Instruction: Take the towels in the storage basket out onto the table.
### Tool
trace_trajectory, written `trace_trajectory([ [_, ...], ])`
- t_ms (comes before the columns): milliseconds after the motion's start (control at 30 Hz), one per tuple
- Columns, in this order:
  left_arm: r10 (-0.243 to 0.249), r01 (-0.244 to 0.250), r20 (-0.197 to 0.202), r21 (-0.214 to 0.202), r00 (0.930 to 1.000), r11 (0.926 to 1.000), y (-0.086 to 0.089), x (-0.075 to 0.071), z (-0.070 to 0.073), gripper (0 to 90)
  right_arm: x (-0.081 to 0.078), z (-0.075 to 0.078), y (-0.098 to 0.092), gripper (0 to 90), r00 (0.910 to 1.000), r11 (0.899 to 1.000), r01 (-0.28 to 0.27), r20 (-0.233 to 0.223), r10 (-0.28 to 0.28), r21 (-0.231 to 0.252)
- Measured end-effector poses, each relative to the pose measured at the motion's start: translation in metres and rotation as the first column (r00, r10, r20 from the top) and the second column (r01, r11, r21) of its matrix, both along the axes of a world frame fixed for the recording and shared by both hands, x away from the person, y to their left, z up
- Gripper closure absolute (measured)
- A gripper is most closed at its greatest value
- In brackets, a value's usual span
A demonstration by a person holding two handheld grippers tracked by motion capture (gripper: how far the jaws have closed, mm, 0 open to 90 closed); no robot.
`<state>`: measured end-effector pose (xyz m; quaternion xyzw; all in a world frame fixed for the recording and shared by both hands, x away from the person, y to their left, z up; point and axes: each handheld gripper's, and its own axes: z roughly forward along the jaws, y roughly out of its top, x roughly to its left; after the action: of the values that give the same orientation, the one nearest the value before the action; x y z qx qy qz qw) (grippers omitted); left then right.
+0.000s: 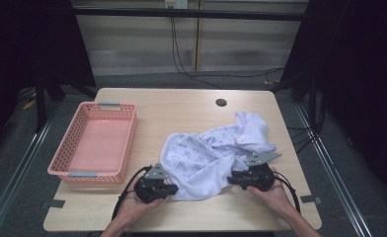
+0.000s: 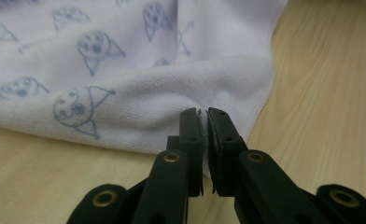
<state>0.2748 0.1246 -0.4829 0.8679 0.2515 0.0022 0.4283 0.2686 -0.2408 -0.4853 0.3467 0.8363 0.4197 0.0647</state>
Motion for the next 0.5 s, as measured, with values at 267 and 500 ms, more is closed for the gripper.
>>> trace_trajectory([
  [267, 0.084, -0.08, 0.021, -0.149, 0.9962, 0.9856, 0.015, 0.016, 0.032, 85.7, 0.009, 0.041, -0.023, 88.1, 0.9905, 0.987, 0.099, 0.082, -0.11, 0.128],
  [500, 0.114, -0.103, 0.036, -0.24, 0.9928, 0.9654, 0.009, 0.043, 0.064, 85.8, 0.025, 0.076, -0.038, 88.3, 0.9736, 0.971, 0.148, 0.145, -0.176, 0.187],
])
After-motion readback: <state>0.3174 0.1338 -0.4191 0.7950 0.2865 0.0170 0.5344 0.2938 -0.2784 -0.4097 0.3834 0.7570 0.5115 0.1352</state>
